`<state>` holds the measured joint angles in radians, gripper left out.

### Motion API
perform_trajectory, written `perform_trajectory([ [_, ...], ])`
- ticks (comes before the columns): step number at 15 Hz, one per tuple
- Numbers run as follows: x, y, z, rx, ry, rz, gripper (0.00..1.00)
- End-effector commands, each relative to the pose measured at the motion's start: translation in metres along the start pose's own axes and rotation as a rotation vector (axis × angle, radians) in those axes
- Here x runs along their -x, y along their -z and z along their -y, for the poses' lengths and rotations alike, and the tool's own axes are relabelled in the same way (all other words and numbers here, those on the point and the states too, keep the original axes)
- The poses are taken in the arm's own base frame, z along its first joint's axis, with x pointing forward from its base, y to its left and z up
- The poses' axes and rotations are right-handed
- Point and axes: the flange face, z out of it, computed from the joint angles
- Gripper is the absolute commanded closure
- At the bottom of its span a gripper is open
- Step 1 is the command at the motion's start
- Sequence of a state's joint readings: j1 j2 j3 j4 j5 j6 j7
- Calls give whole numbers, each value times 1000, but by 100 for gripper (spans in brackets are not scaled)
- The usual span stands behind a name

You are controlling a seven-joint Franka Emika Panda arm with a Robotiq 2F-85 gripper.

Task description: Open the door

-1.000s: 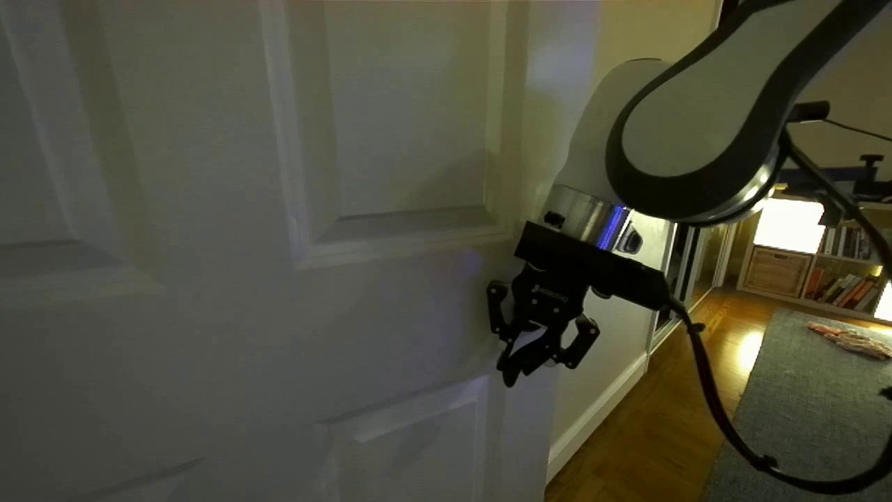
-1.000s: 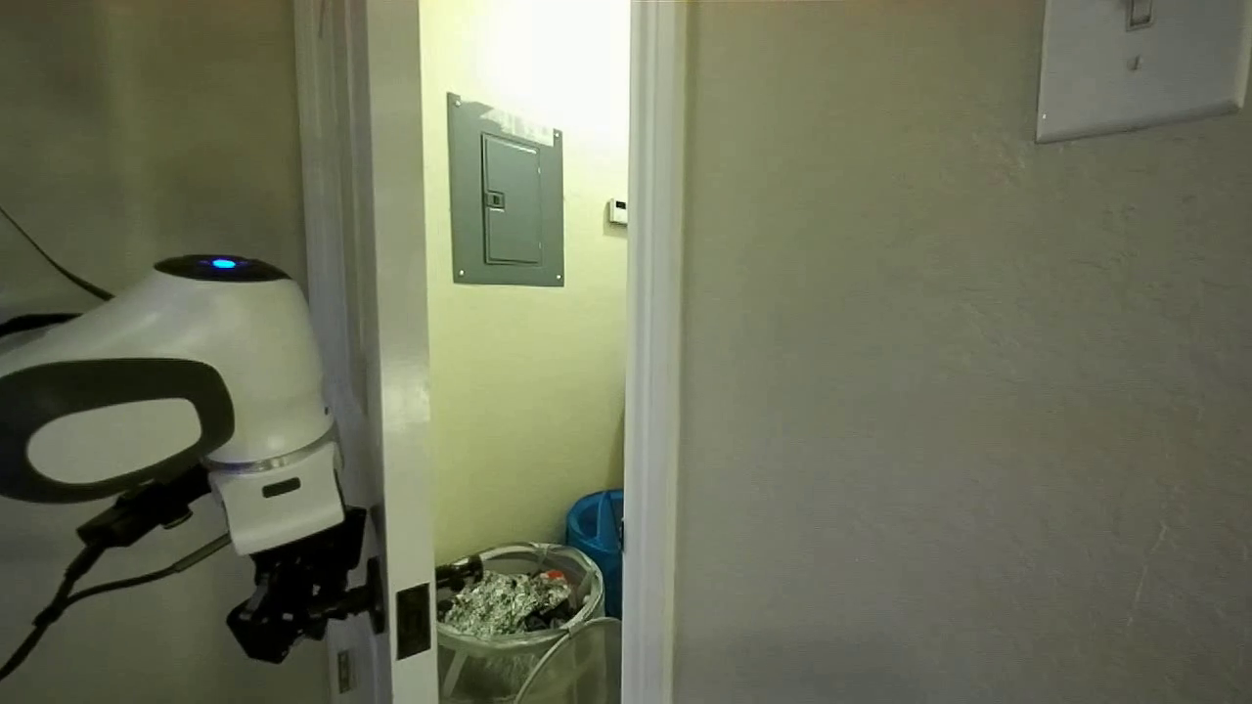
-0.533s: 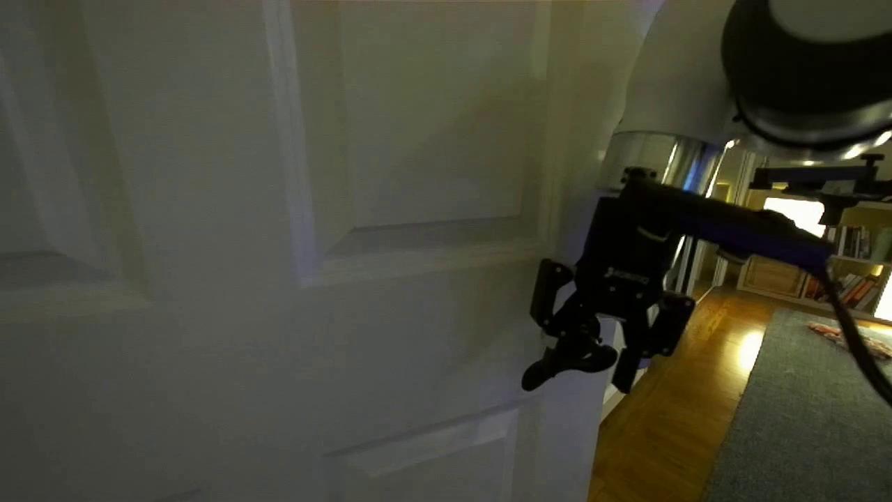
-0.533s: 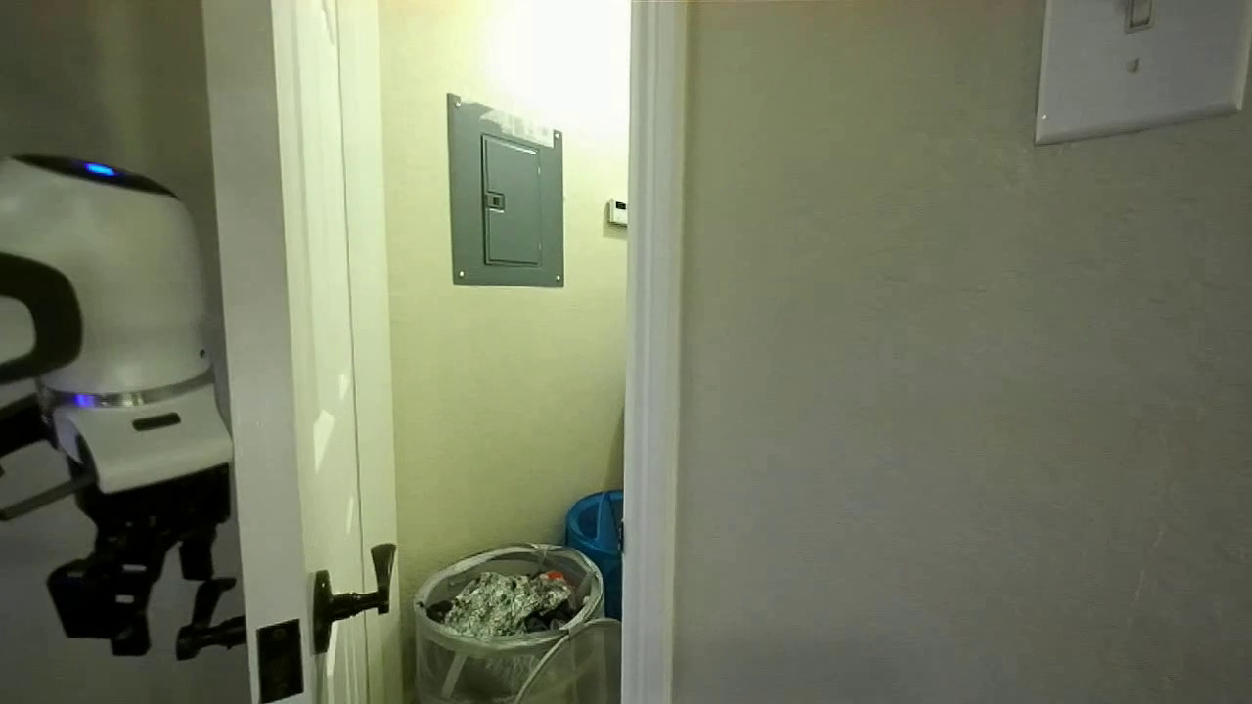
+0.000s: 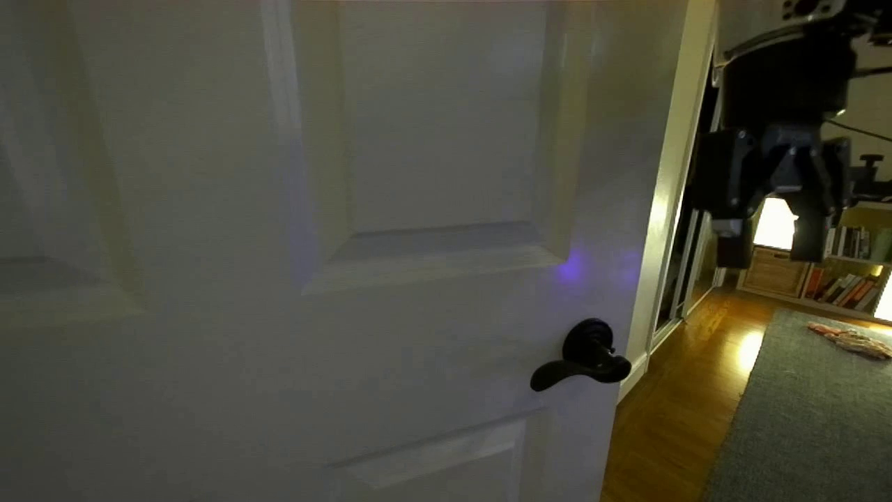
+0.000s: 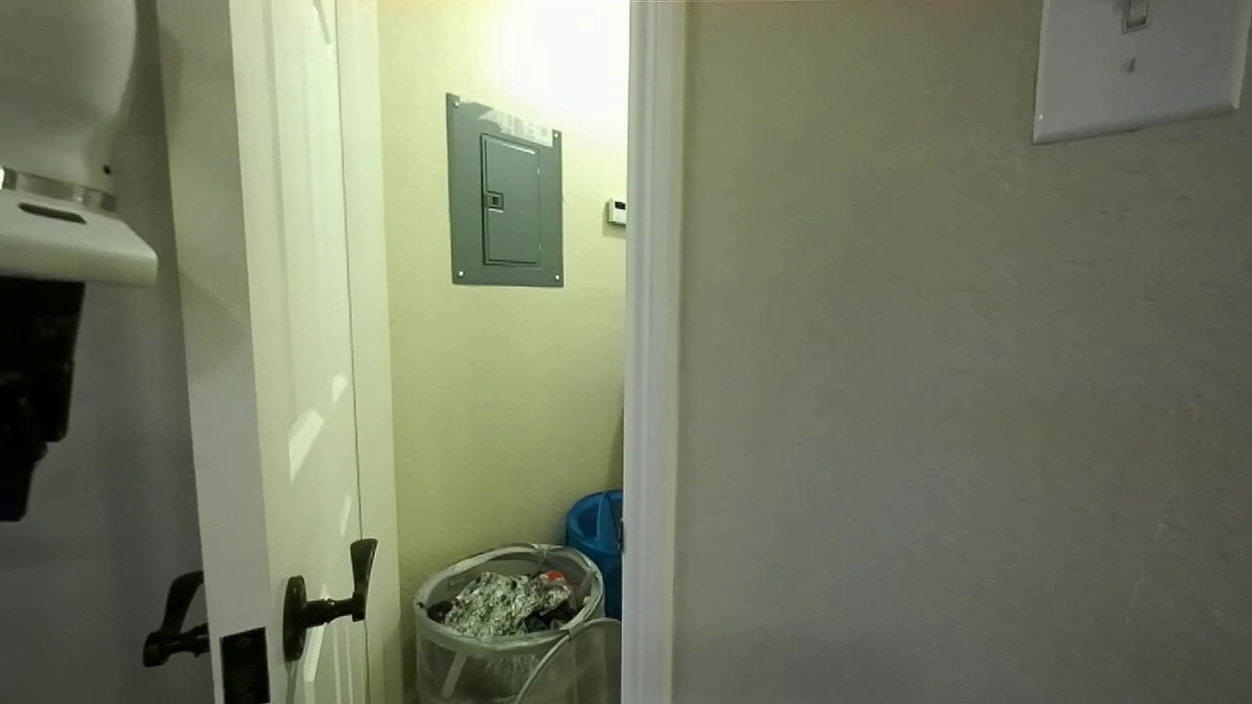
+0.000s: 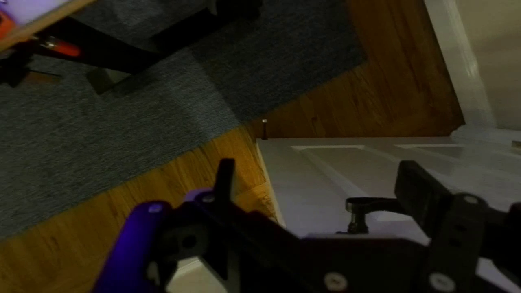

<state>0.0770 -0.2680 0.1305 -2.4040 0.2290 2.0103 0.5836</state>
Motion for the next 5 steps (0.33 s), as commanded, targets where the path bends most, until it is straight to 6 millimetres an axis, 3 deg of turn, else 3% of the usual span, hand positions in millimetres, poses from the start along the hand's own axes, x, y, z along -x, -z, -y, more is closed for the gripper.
perform_trajectory([
  [1, 20, 32, -39, 64, 38, 5, 0],
  [2, 20, 38, -45, 60, 39, 5, 0],
  [3, 11, 30, -27, 45, 23, 8, 0],
  [5, 12, 35, -30, 41, 21, 1, 0],
])
